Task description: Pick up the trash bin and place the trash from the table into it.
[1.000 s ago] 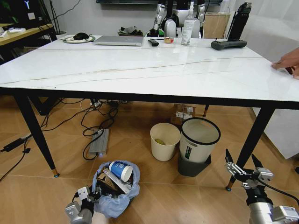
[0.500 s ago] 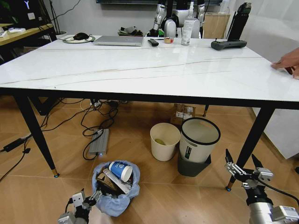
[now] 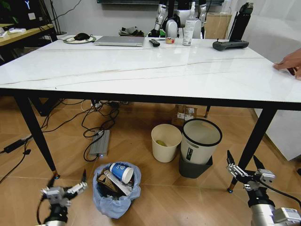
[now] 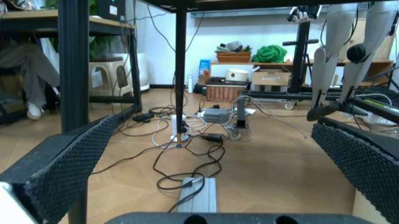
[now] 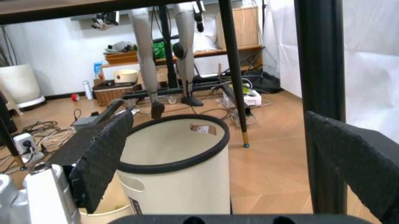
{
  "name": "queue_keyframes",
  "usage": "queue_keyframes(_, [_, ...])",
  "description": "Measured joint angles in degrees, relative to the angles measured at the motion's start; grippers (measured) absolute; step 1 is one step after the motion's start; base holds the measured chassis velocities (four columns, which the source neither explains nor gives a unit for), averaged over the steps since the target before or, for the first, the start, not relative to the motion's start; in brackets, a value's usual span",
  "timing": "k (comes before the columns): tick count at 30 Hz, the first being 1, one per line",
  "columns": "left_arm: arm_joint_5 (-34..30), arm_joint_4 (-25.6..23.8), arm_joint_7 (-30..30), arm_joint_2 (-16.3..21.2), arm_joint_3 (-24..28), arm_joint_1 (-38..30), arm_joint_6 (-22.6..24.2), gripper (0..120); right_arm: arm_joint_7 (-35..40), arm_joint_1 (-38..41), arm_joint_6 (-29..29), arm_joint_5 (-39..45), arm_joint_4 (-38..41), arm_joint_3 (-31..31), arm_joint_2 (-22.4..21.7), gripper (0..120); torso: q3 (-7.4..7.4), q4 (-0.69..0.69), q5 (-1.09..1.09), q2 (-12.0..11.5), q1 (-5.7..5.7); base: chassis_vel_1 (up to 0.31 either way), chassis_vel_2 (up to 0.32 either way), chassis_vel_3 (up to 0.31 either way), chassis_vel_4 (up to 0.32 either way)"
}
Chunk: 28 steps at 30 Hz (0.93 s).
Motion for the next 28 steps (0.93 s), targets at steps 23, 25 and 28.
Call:
queue_keyframes(23, [-0.4,0.2,-0.1,0.0,0.1,-0.2,0.4,100,0.0,0.0,0.0,0.0,0.0,0.0,0.0,100,0.0,0.0,0.0,0.0,0.0,0.0,0.0,0.0,0.0])
queue_keyframes(25, [-0.4,0.2,-0.1,0.0,0.1,-0.2,0.4,100,0.0,0.0,0.0,0.0,0.0,0.0,0.0,100,0.0,0.0,0.0,0.0,0.0,0.0,0.0,0.0,0.0])
queue_keyframes(28, [-0.4,0.2,-0.1,0.0,0.1,-0.2,0.5,100,0.0,0.0,0.0,0.0,0.0,0.0,0.0,100,0.0,0.0,0.0,0.0,0.0,0.0,0.0,0.0,0.0])
